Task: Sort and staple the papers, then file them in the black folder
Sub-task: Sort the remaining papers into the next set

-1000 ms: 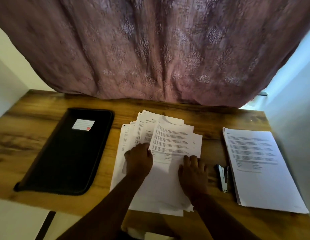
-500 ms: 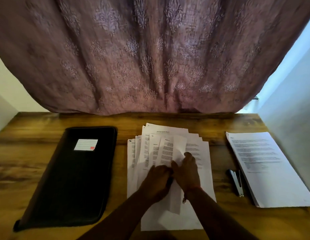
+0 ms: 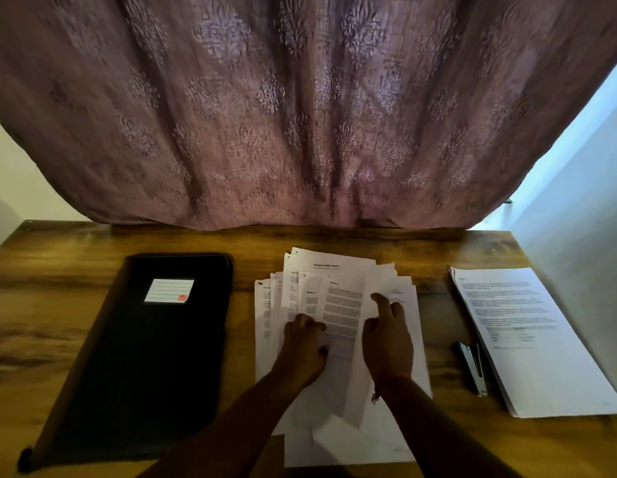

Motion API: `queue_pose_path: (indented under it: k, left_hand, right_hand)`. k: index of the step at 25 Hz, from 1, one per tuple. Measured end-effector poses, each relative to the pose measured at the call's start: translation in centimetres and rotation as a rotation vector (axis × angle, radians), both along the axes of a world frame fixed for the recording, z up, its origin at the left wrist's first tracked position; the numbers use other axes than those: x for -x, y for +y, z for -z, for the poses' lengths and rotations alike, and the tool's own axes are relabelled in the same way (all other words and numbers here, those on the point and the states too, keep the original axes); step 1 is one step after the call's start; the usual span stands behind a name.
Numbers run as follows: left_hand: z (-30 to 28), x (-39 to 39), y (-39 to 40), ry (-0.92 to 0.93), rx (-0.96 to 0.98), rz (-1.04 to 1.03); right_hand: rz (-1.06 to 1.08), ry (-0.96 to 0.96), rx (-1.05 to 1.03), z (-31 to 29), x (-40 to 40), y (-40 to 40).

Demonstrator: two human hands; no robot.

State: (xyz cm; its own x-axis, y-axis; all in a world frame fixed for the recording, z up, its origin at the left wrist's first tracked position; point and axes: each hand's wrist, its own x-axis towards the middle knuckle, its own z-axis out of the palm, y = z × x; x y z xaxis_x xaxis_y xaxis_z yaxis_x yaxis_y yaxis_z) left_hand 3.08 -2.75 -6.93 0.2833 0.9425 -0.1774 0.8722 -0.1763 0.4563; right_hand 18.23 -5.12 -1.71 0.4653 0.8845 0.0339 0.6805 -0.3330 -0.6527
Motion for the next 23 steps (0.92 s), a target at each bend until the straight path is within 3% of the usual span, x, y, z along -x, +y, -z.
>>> queue_pose_path:
  k: [4,8,16,23]
  left_hand:
    - [-0.9,-0.9,-0.1,-0.212,0.106,-0.279]
    - [-1.3,-0.8,0.3,-0.357,0.184,-0.343]
    - [-2.1,-0.2,0.9,-0.349,0.271,-0.371]
    - [-2.2,-0.7,0.7,-0.332,0.233,-0.380]
  right_hand:
    - [-0.128,0.073,-0.038,1.0,0.1,-0.2]
    - [-0.222,0.184,0.030,2.0,0.6,-0.2]
    - [-0.170,0.279,0.073,1.8,0.4,0.8]
    - [-0.086,0.282,0.017,2.1,0.5,0.9]
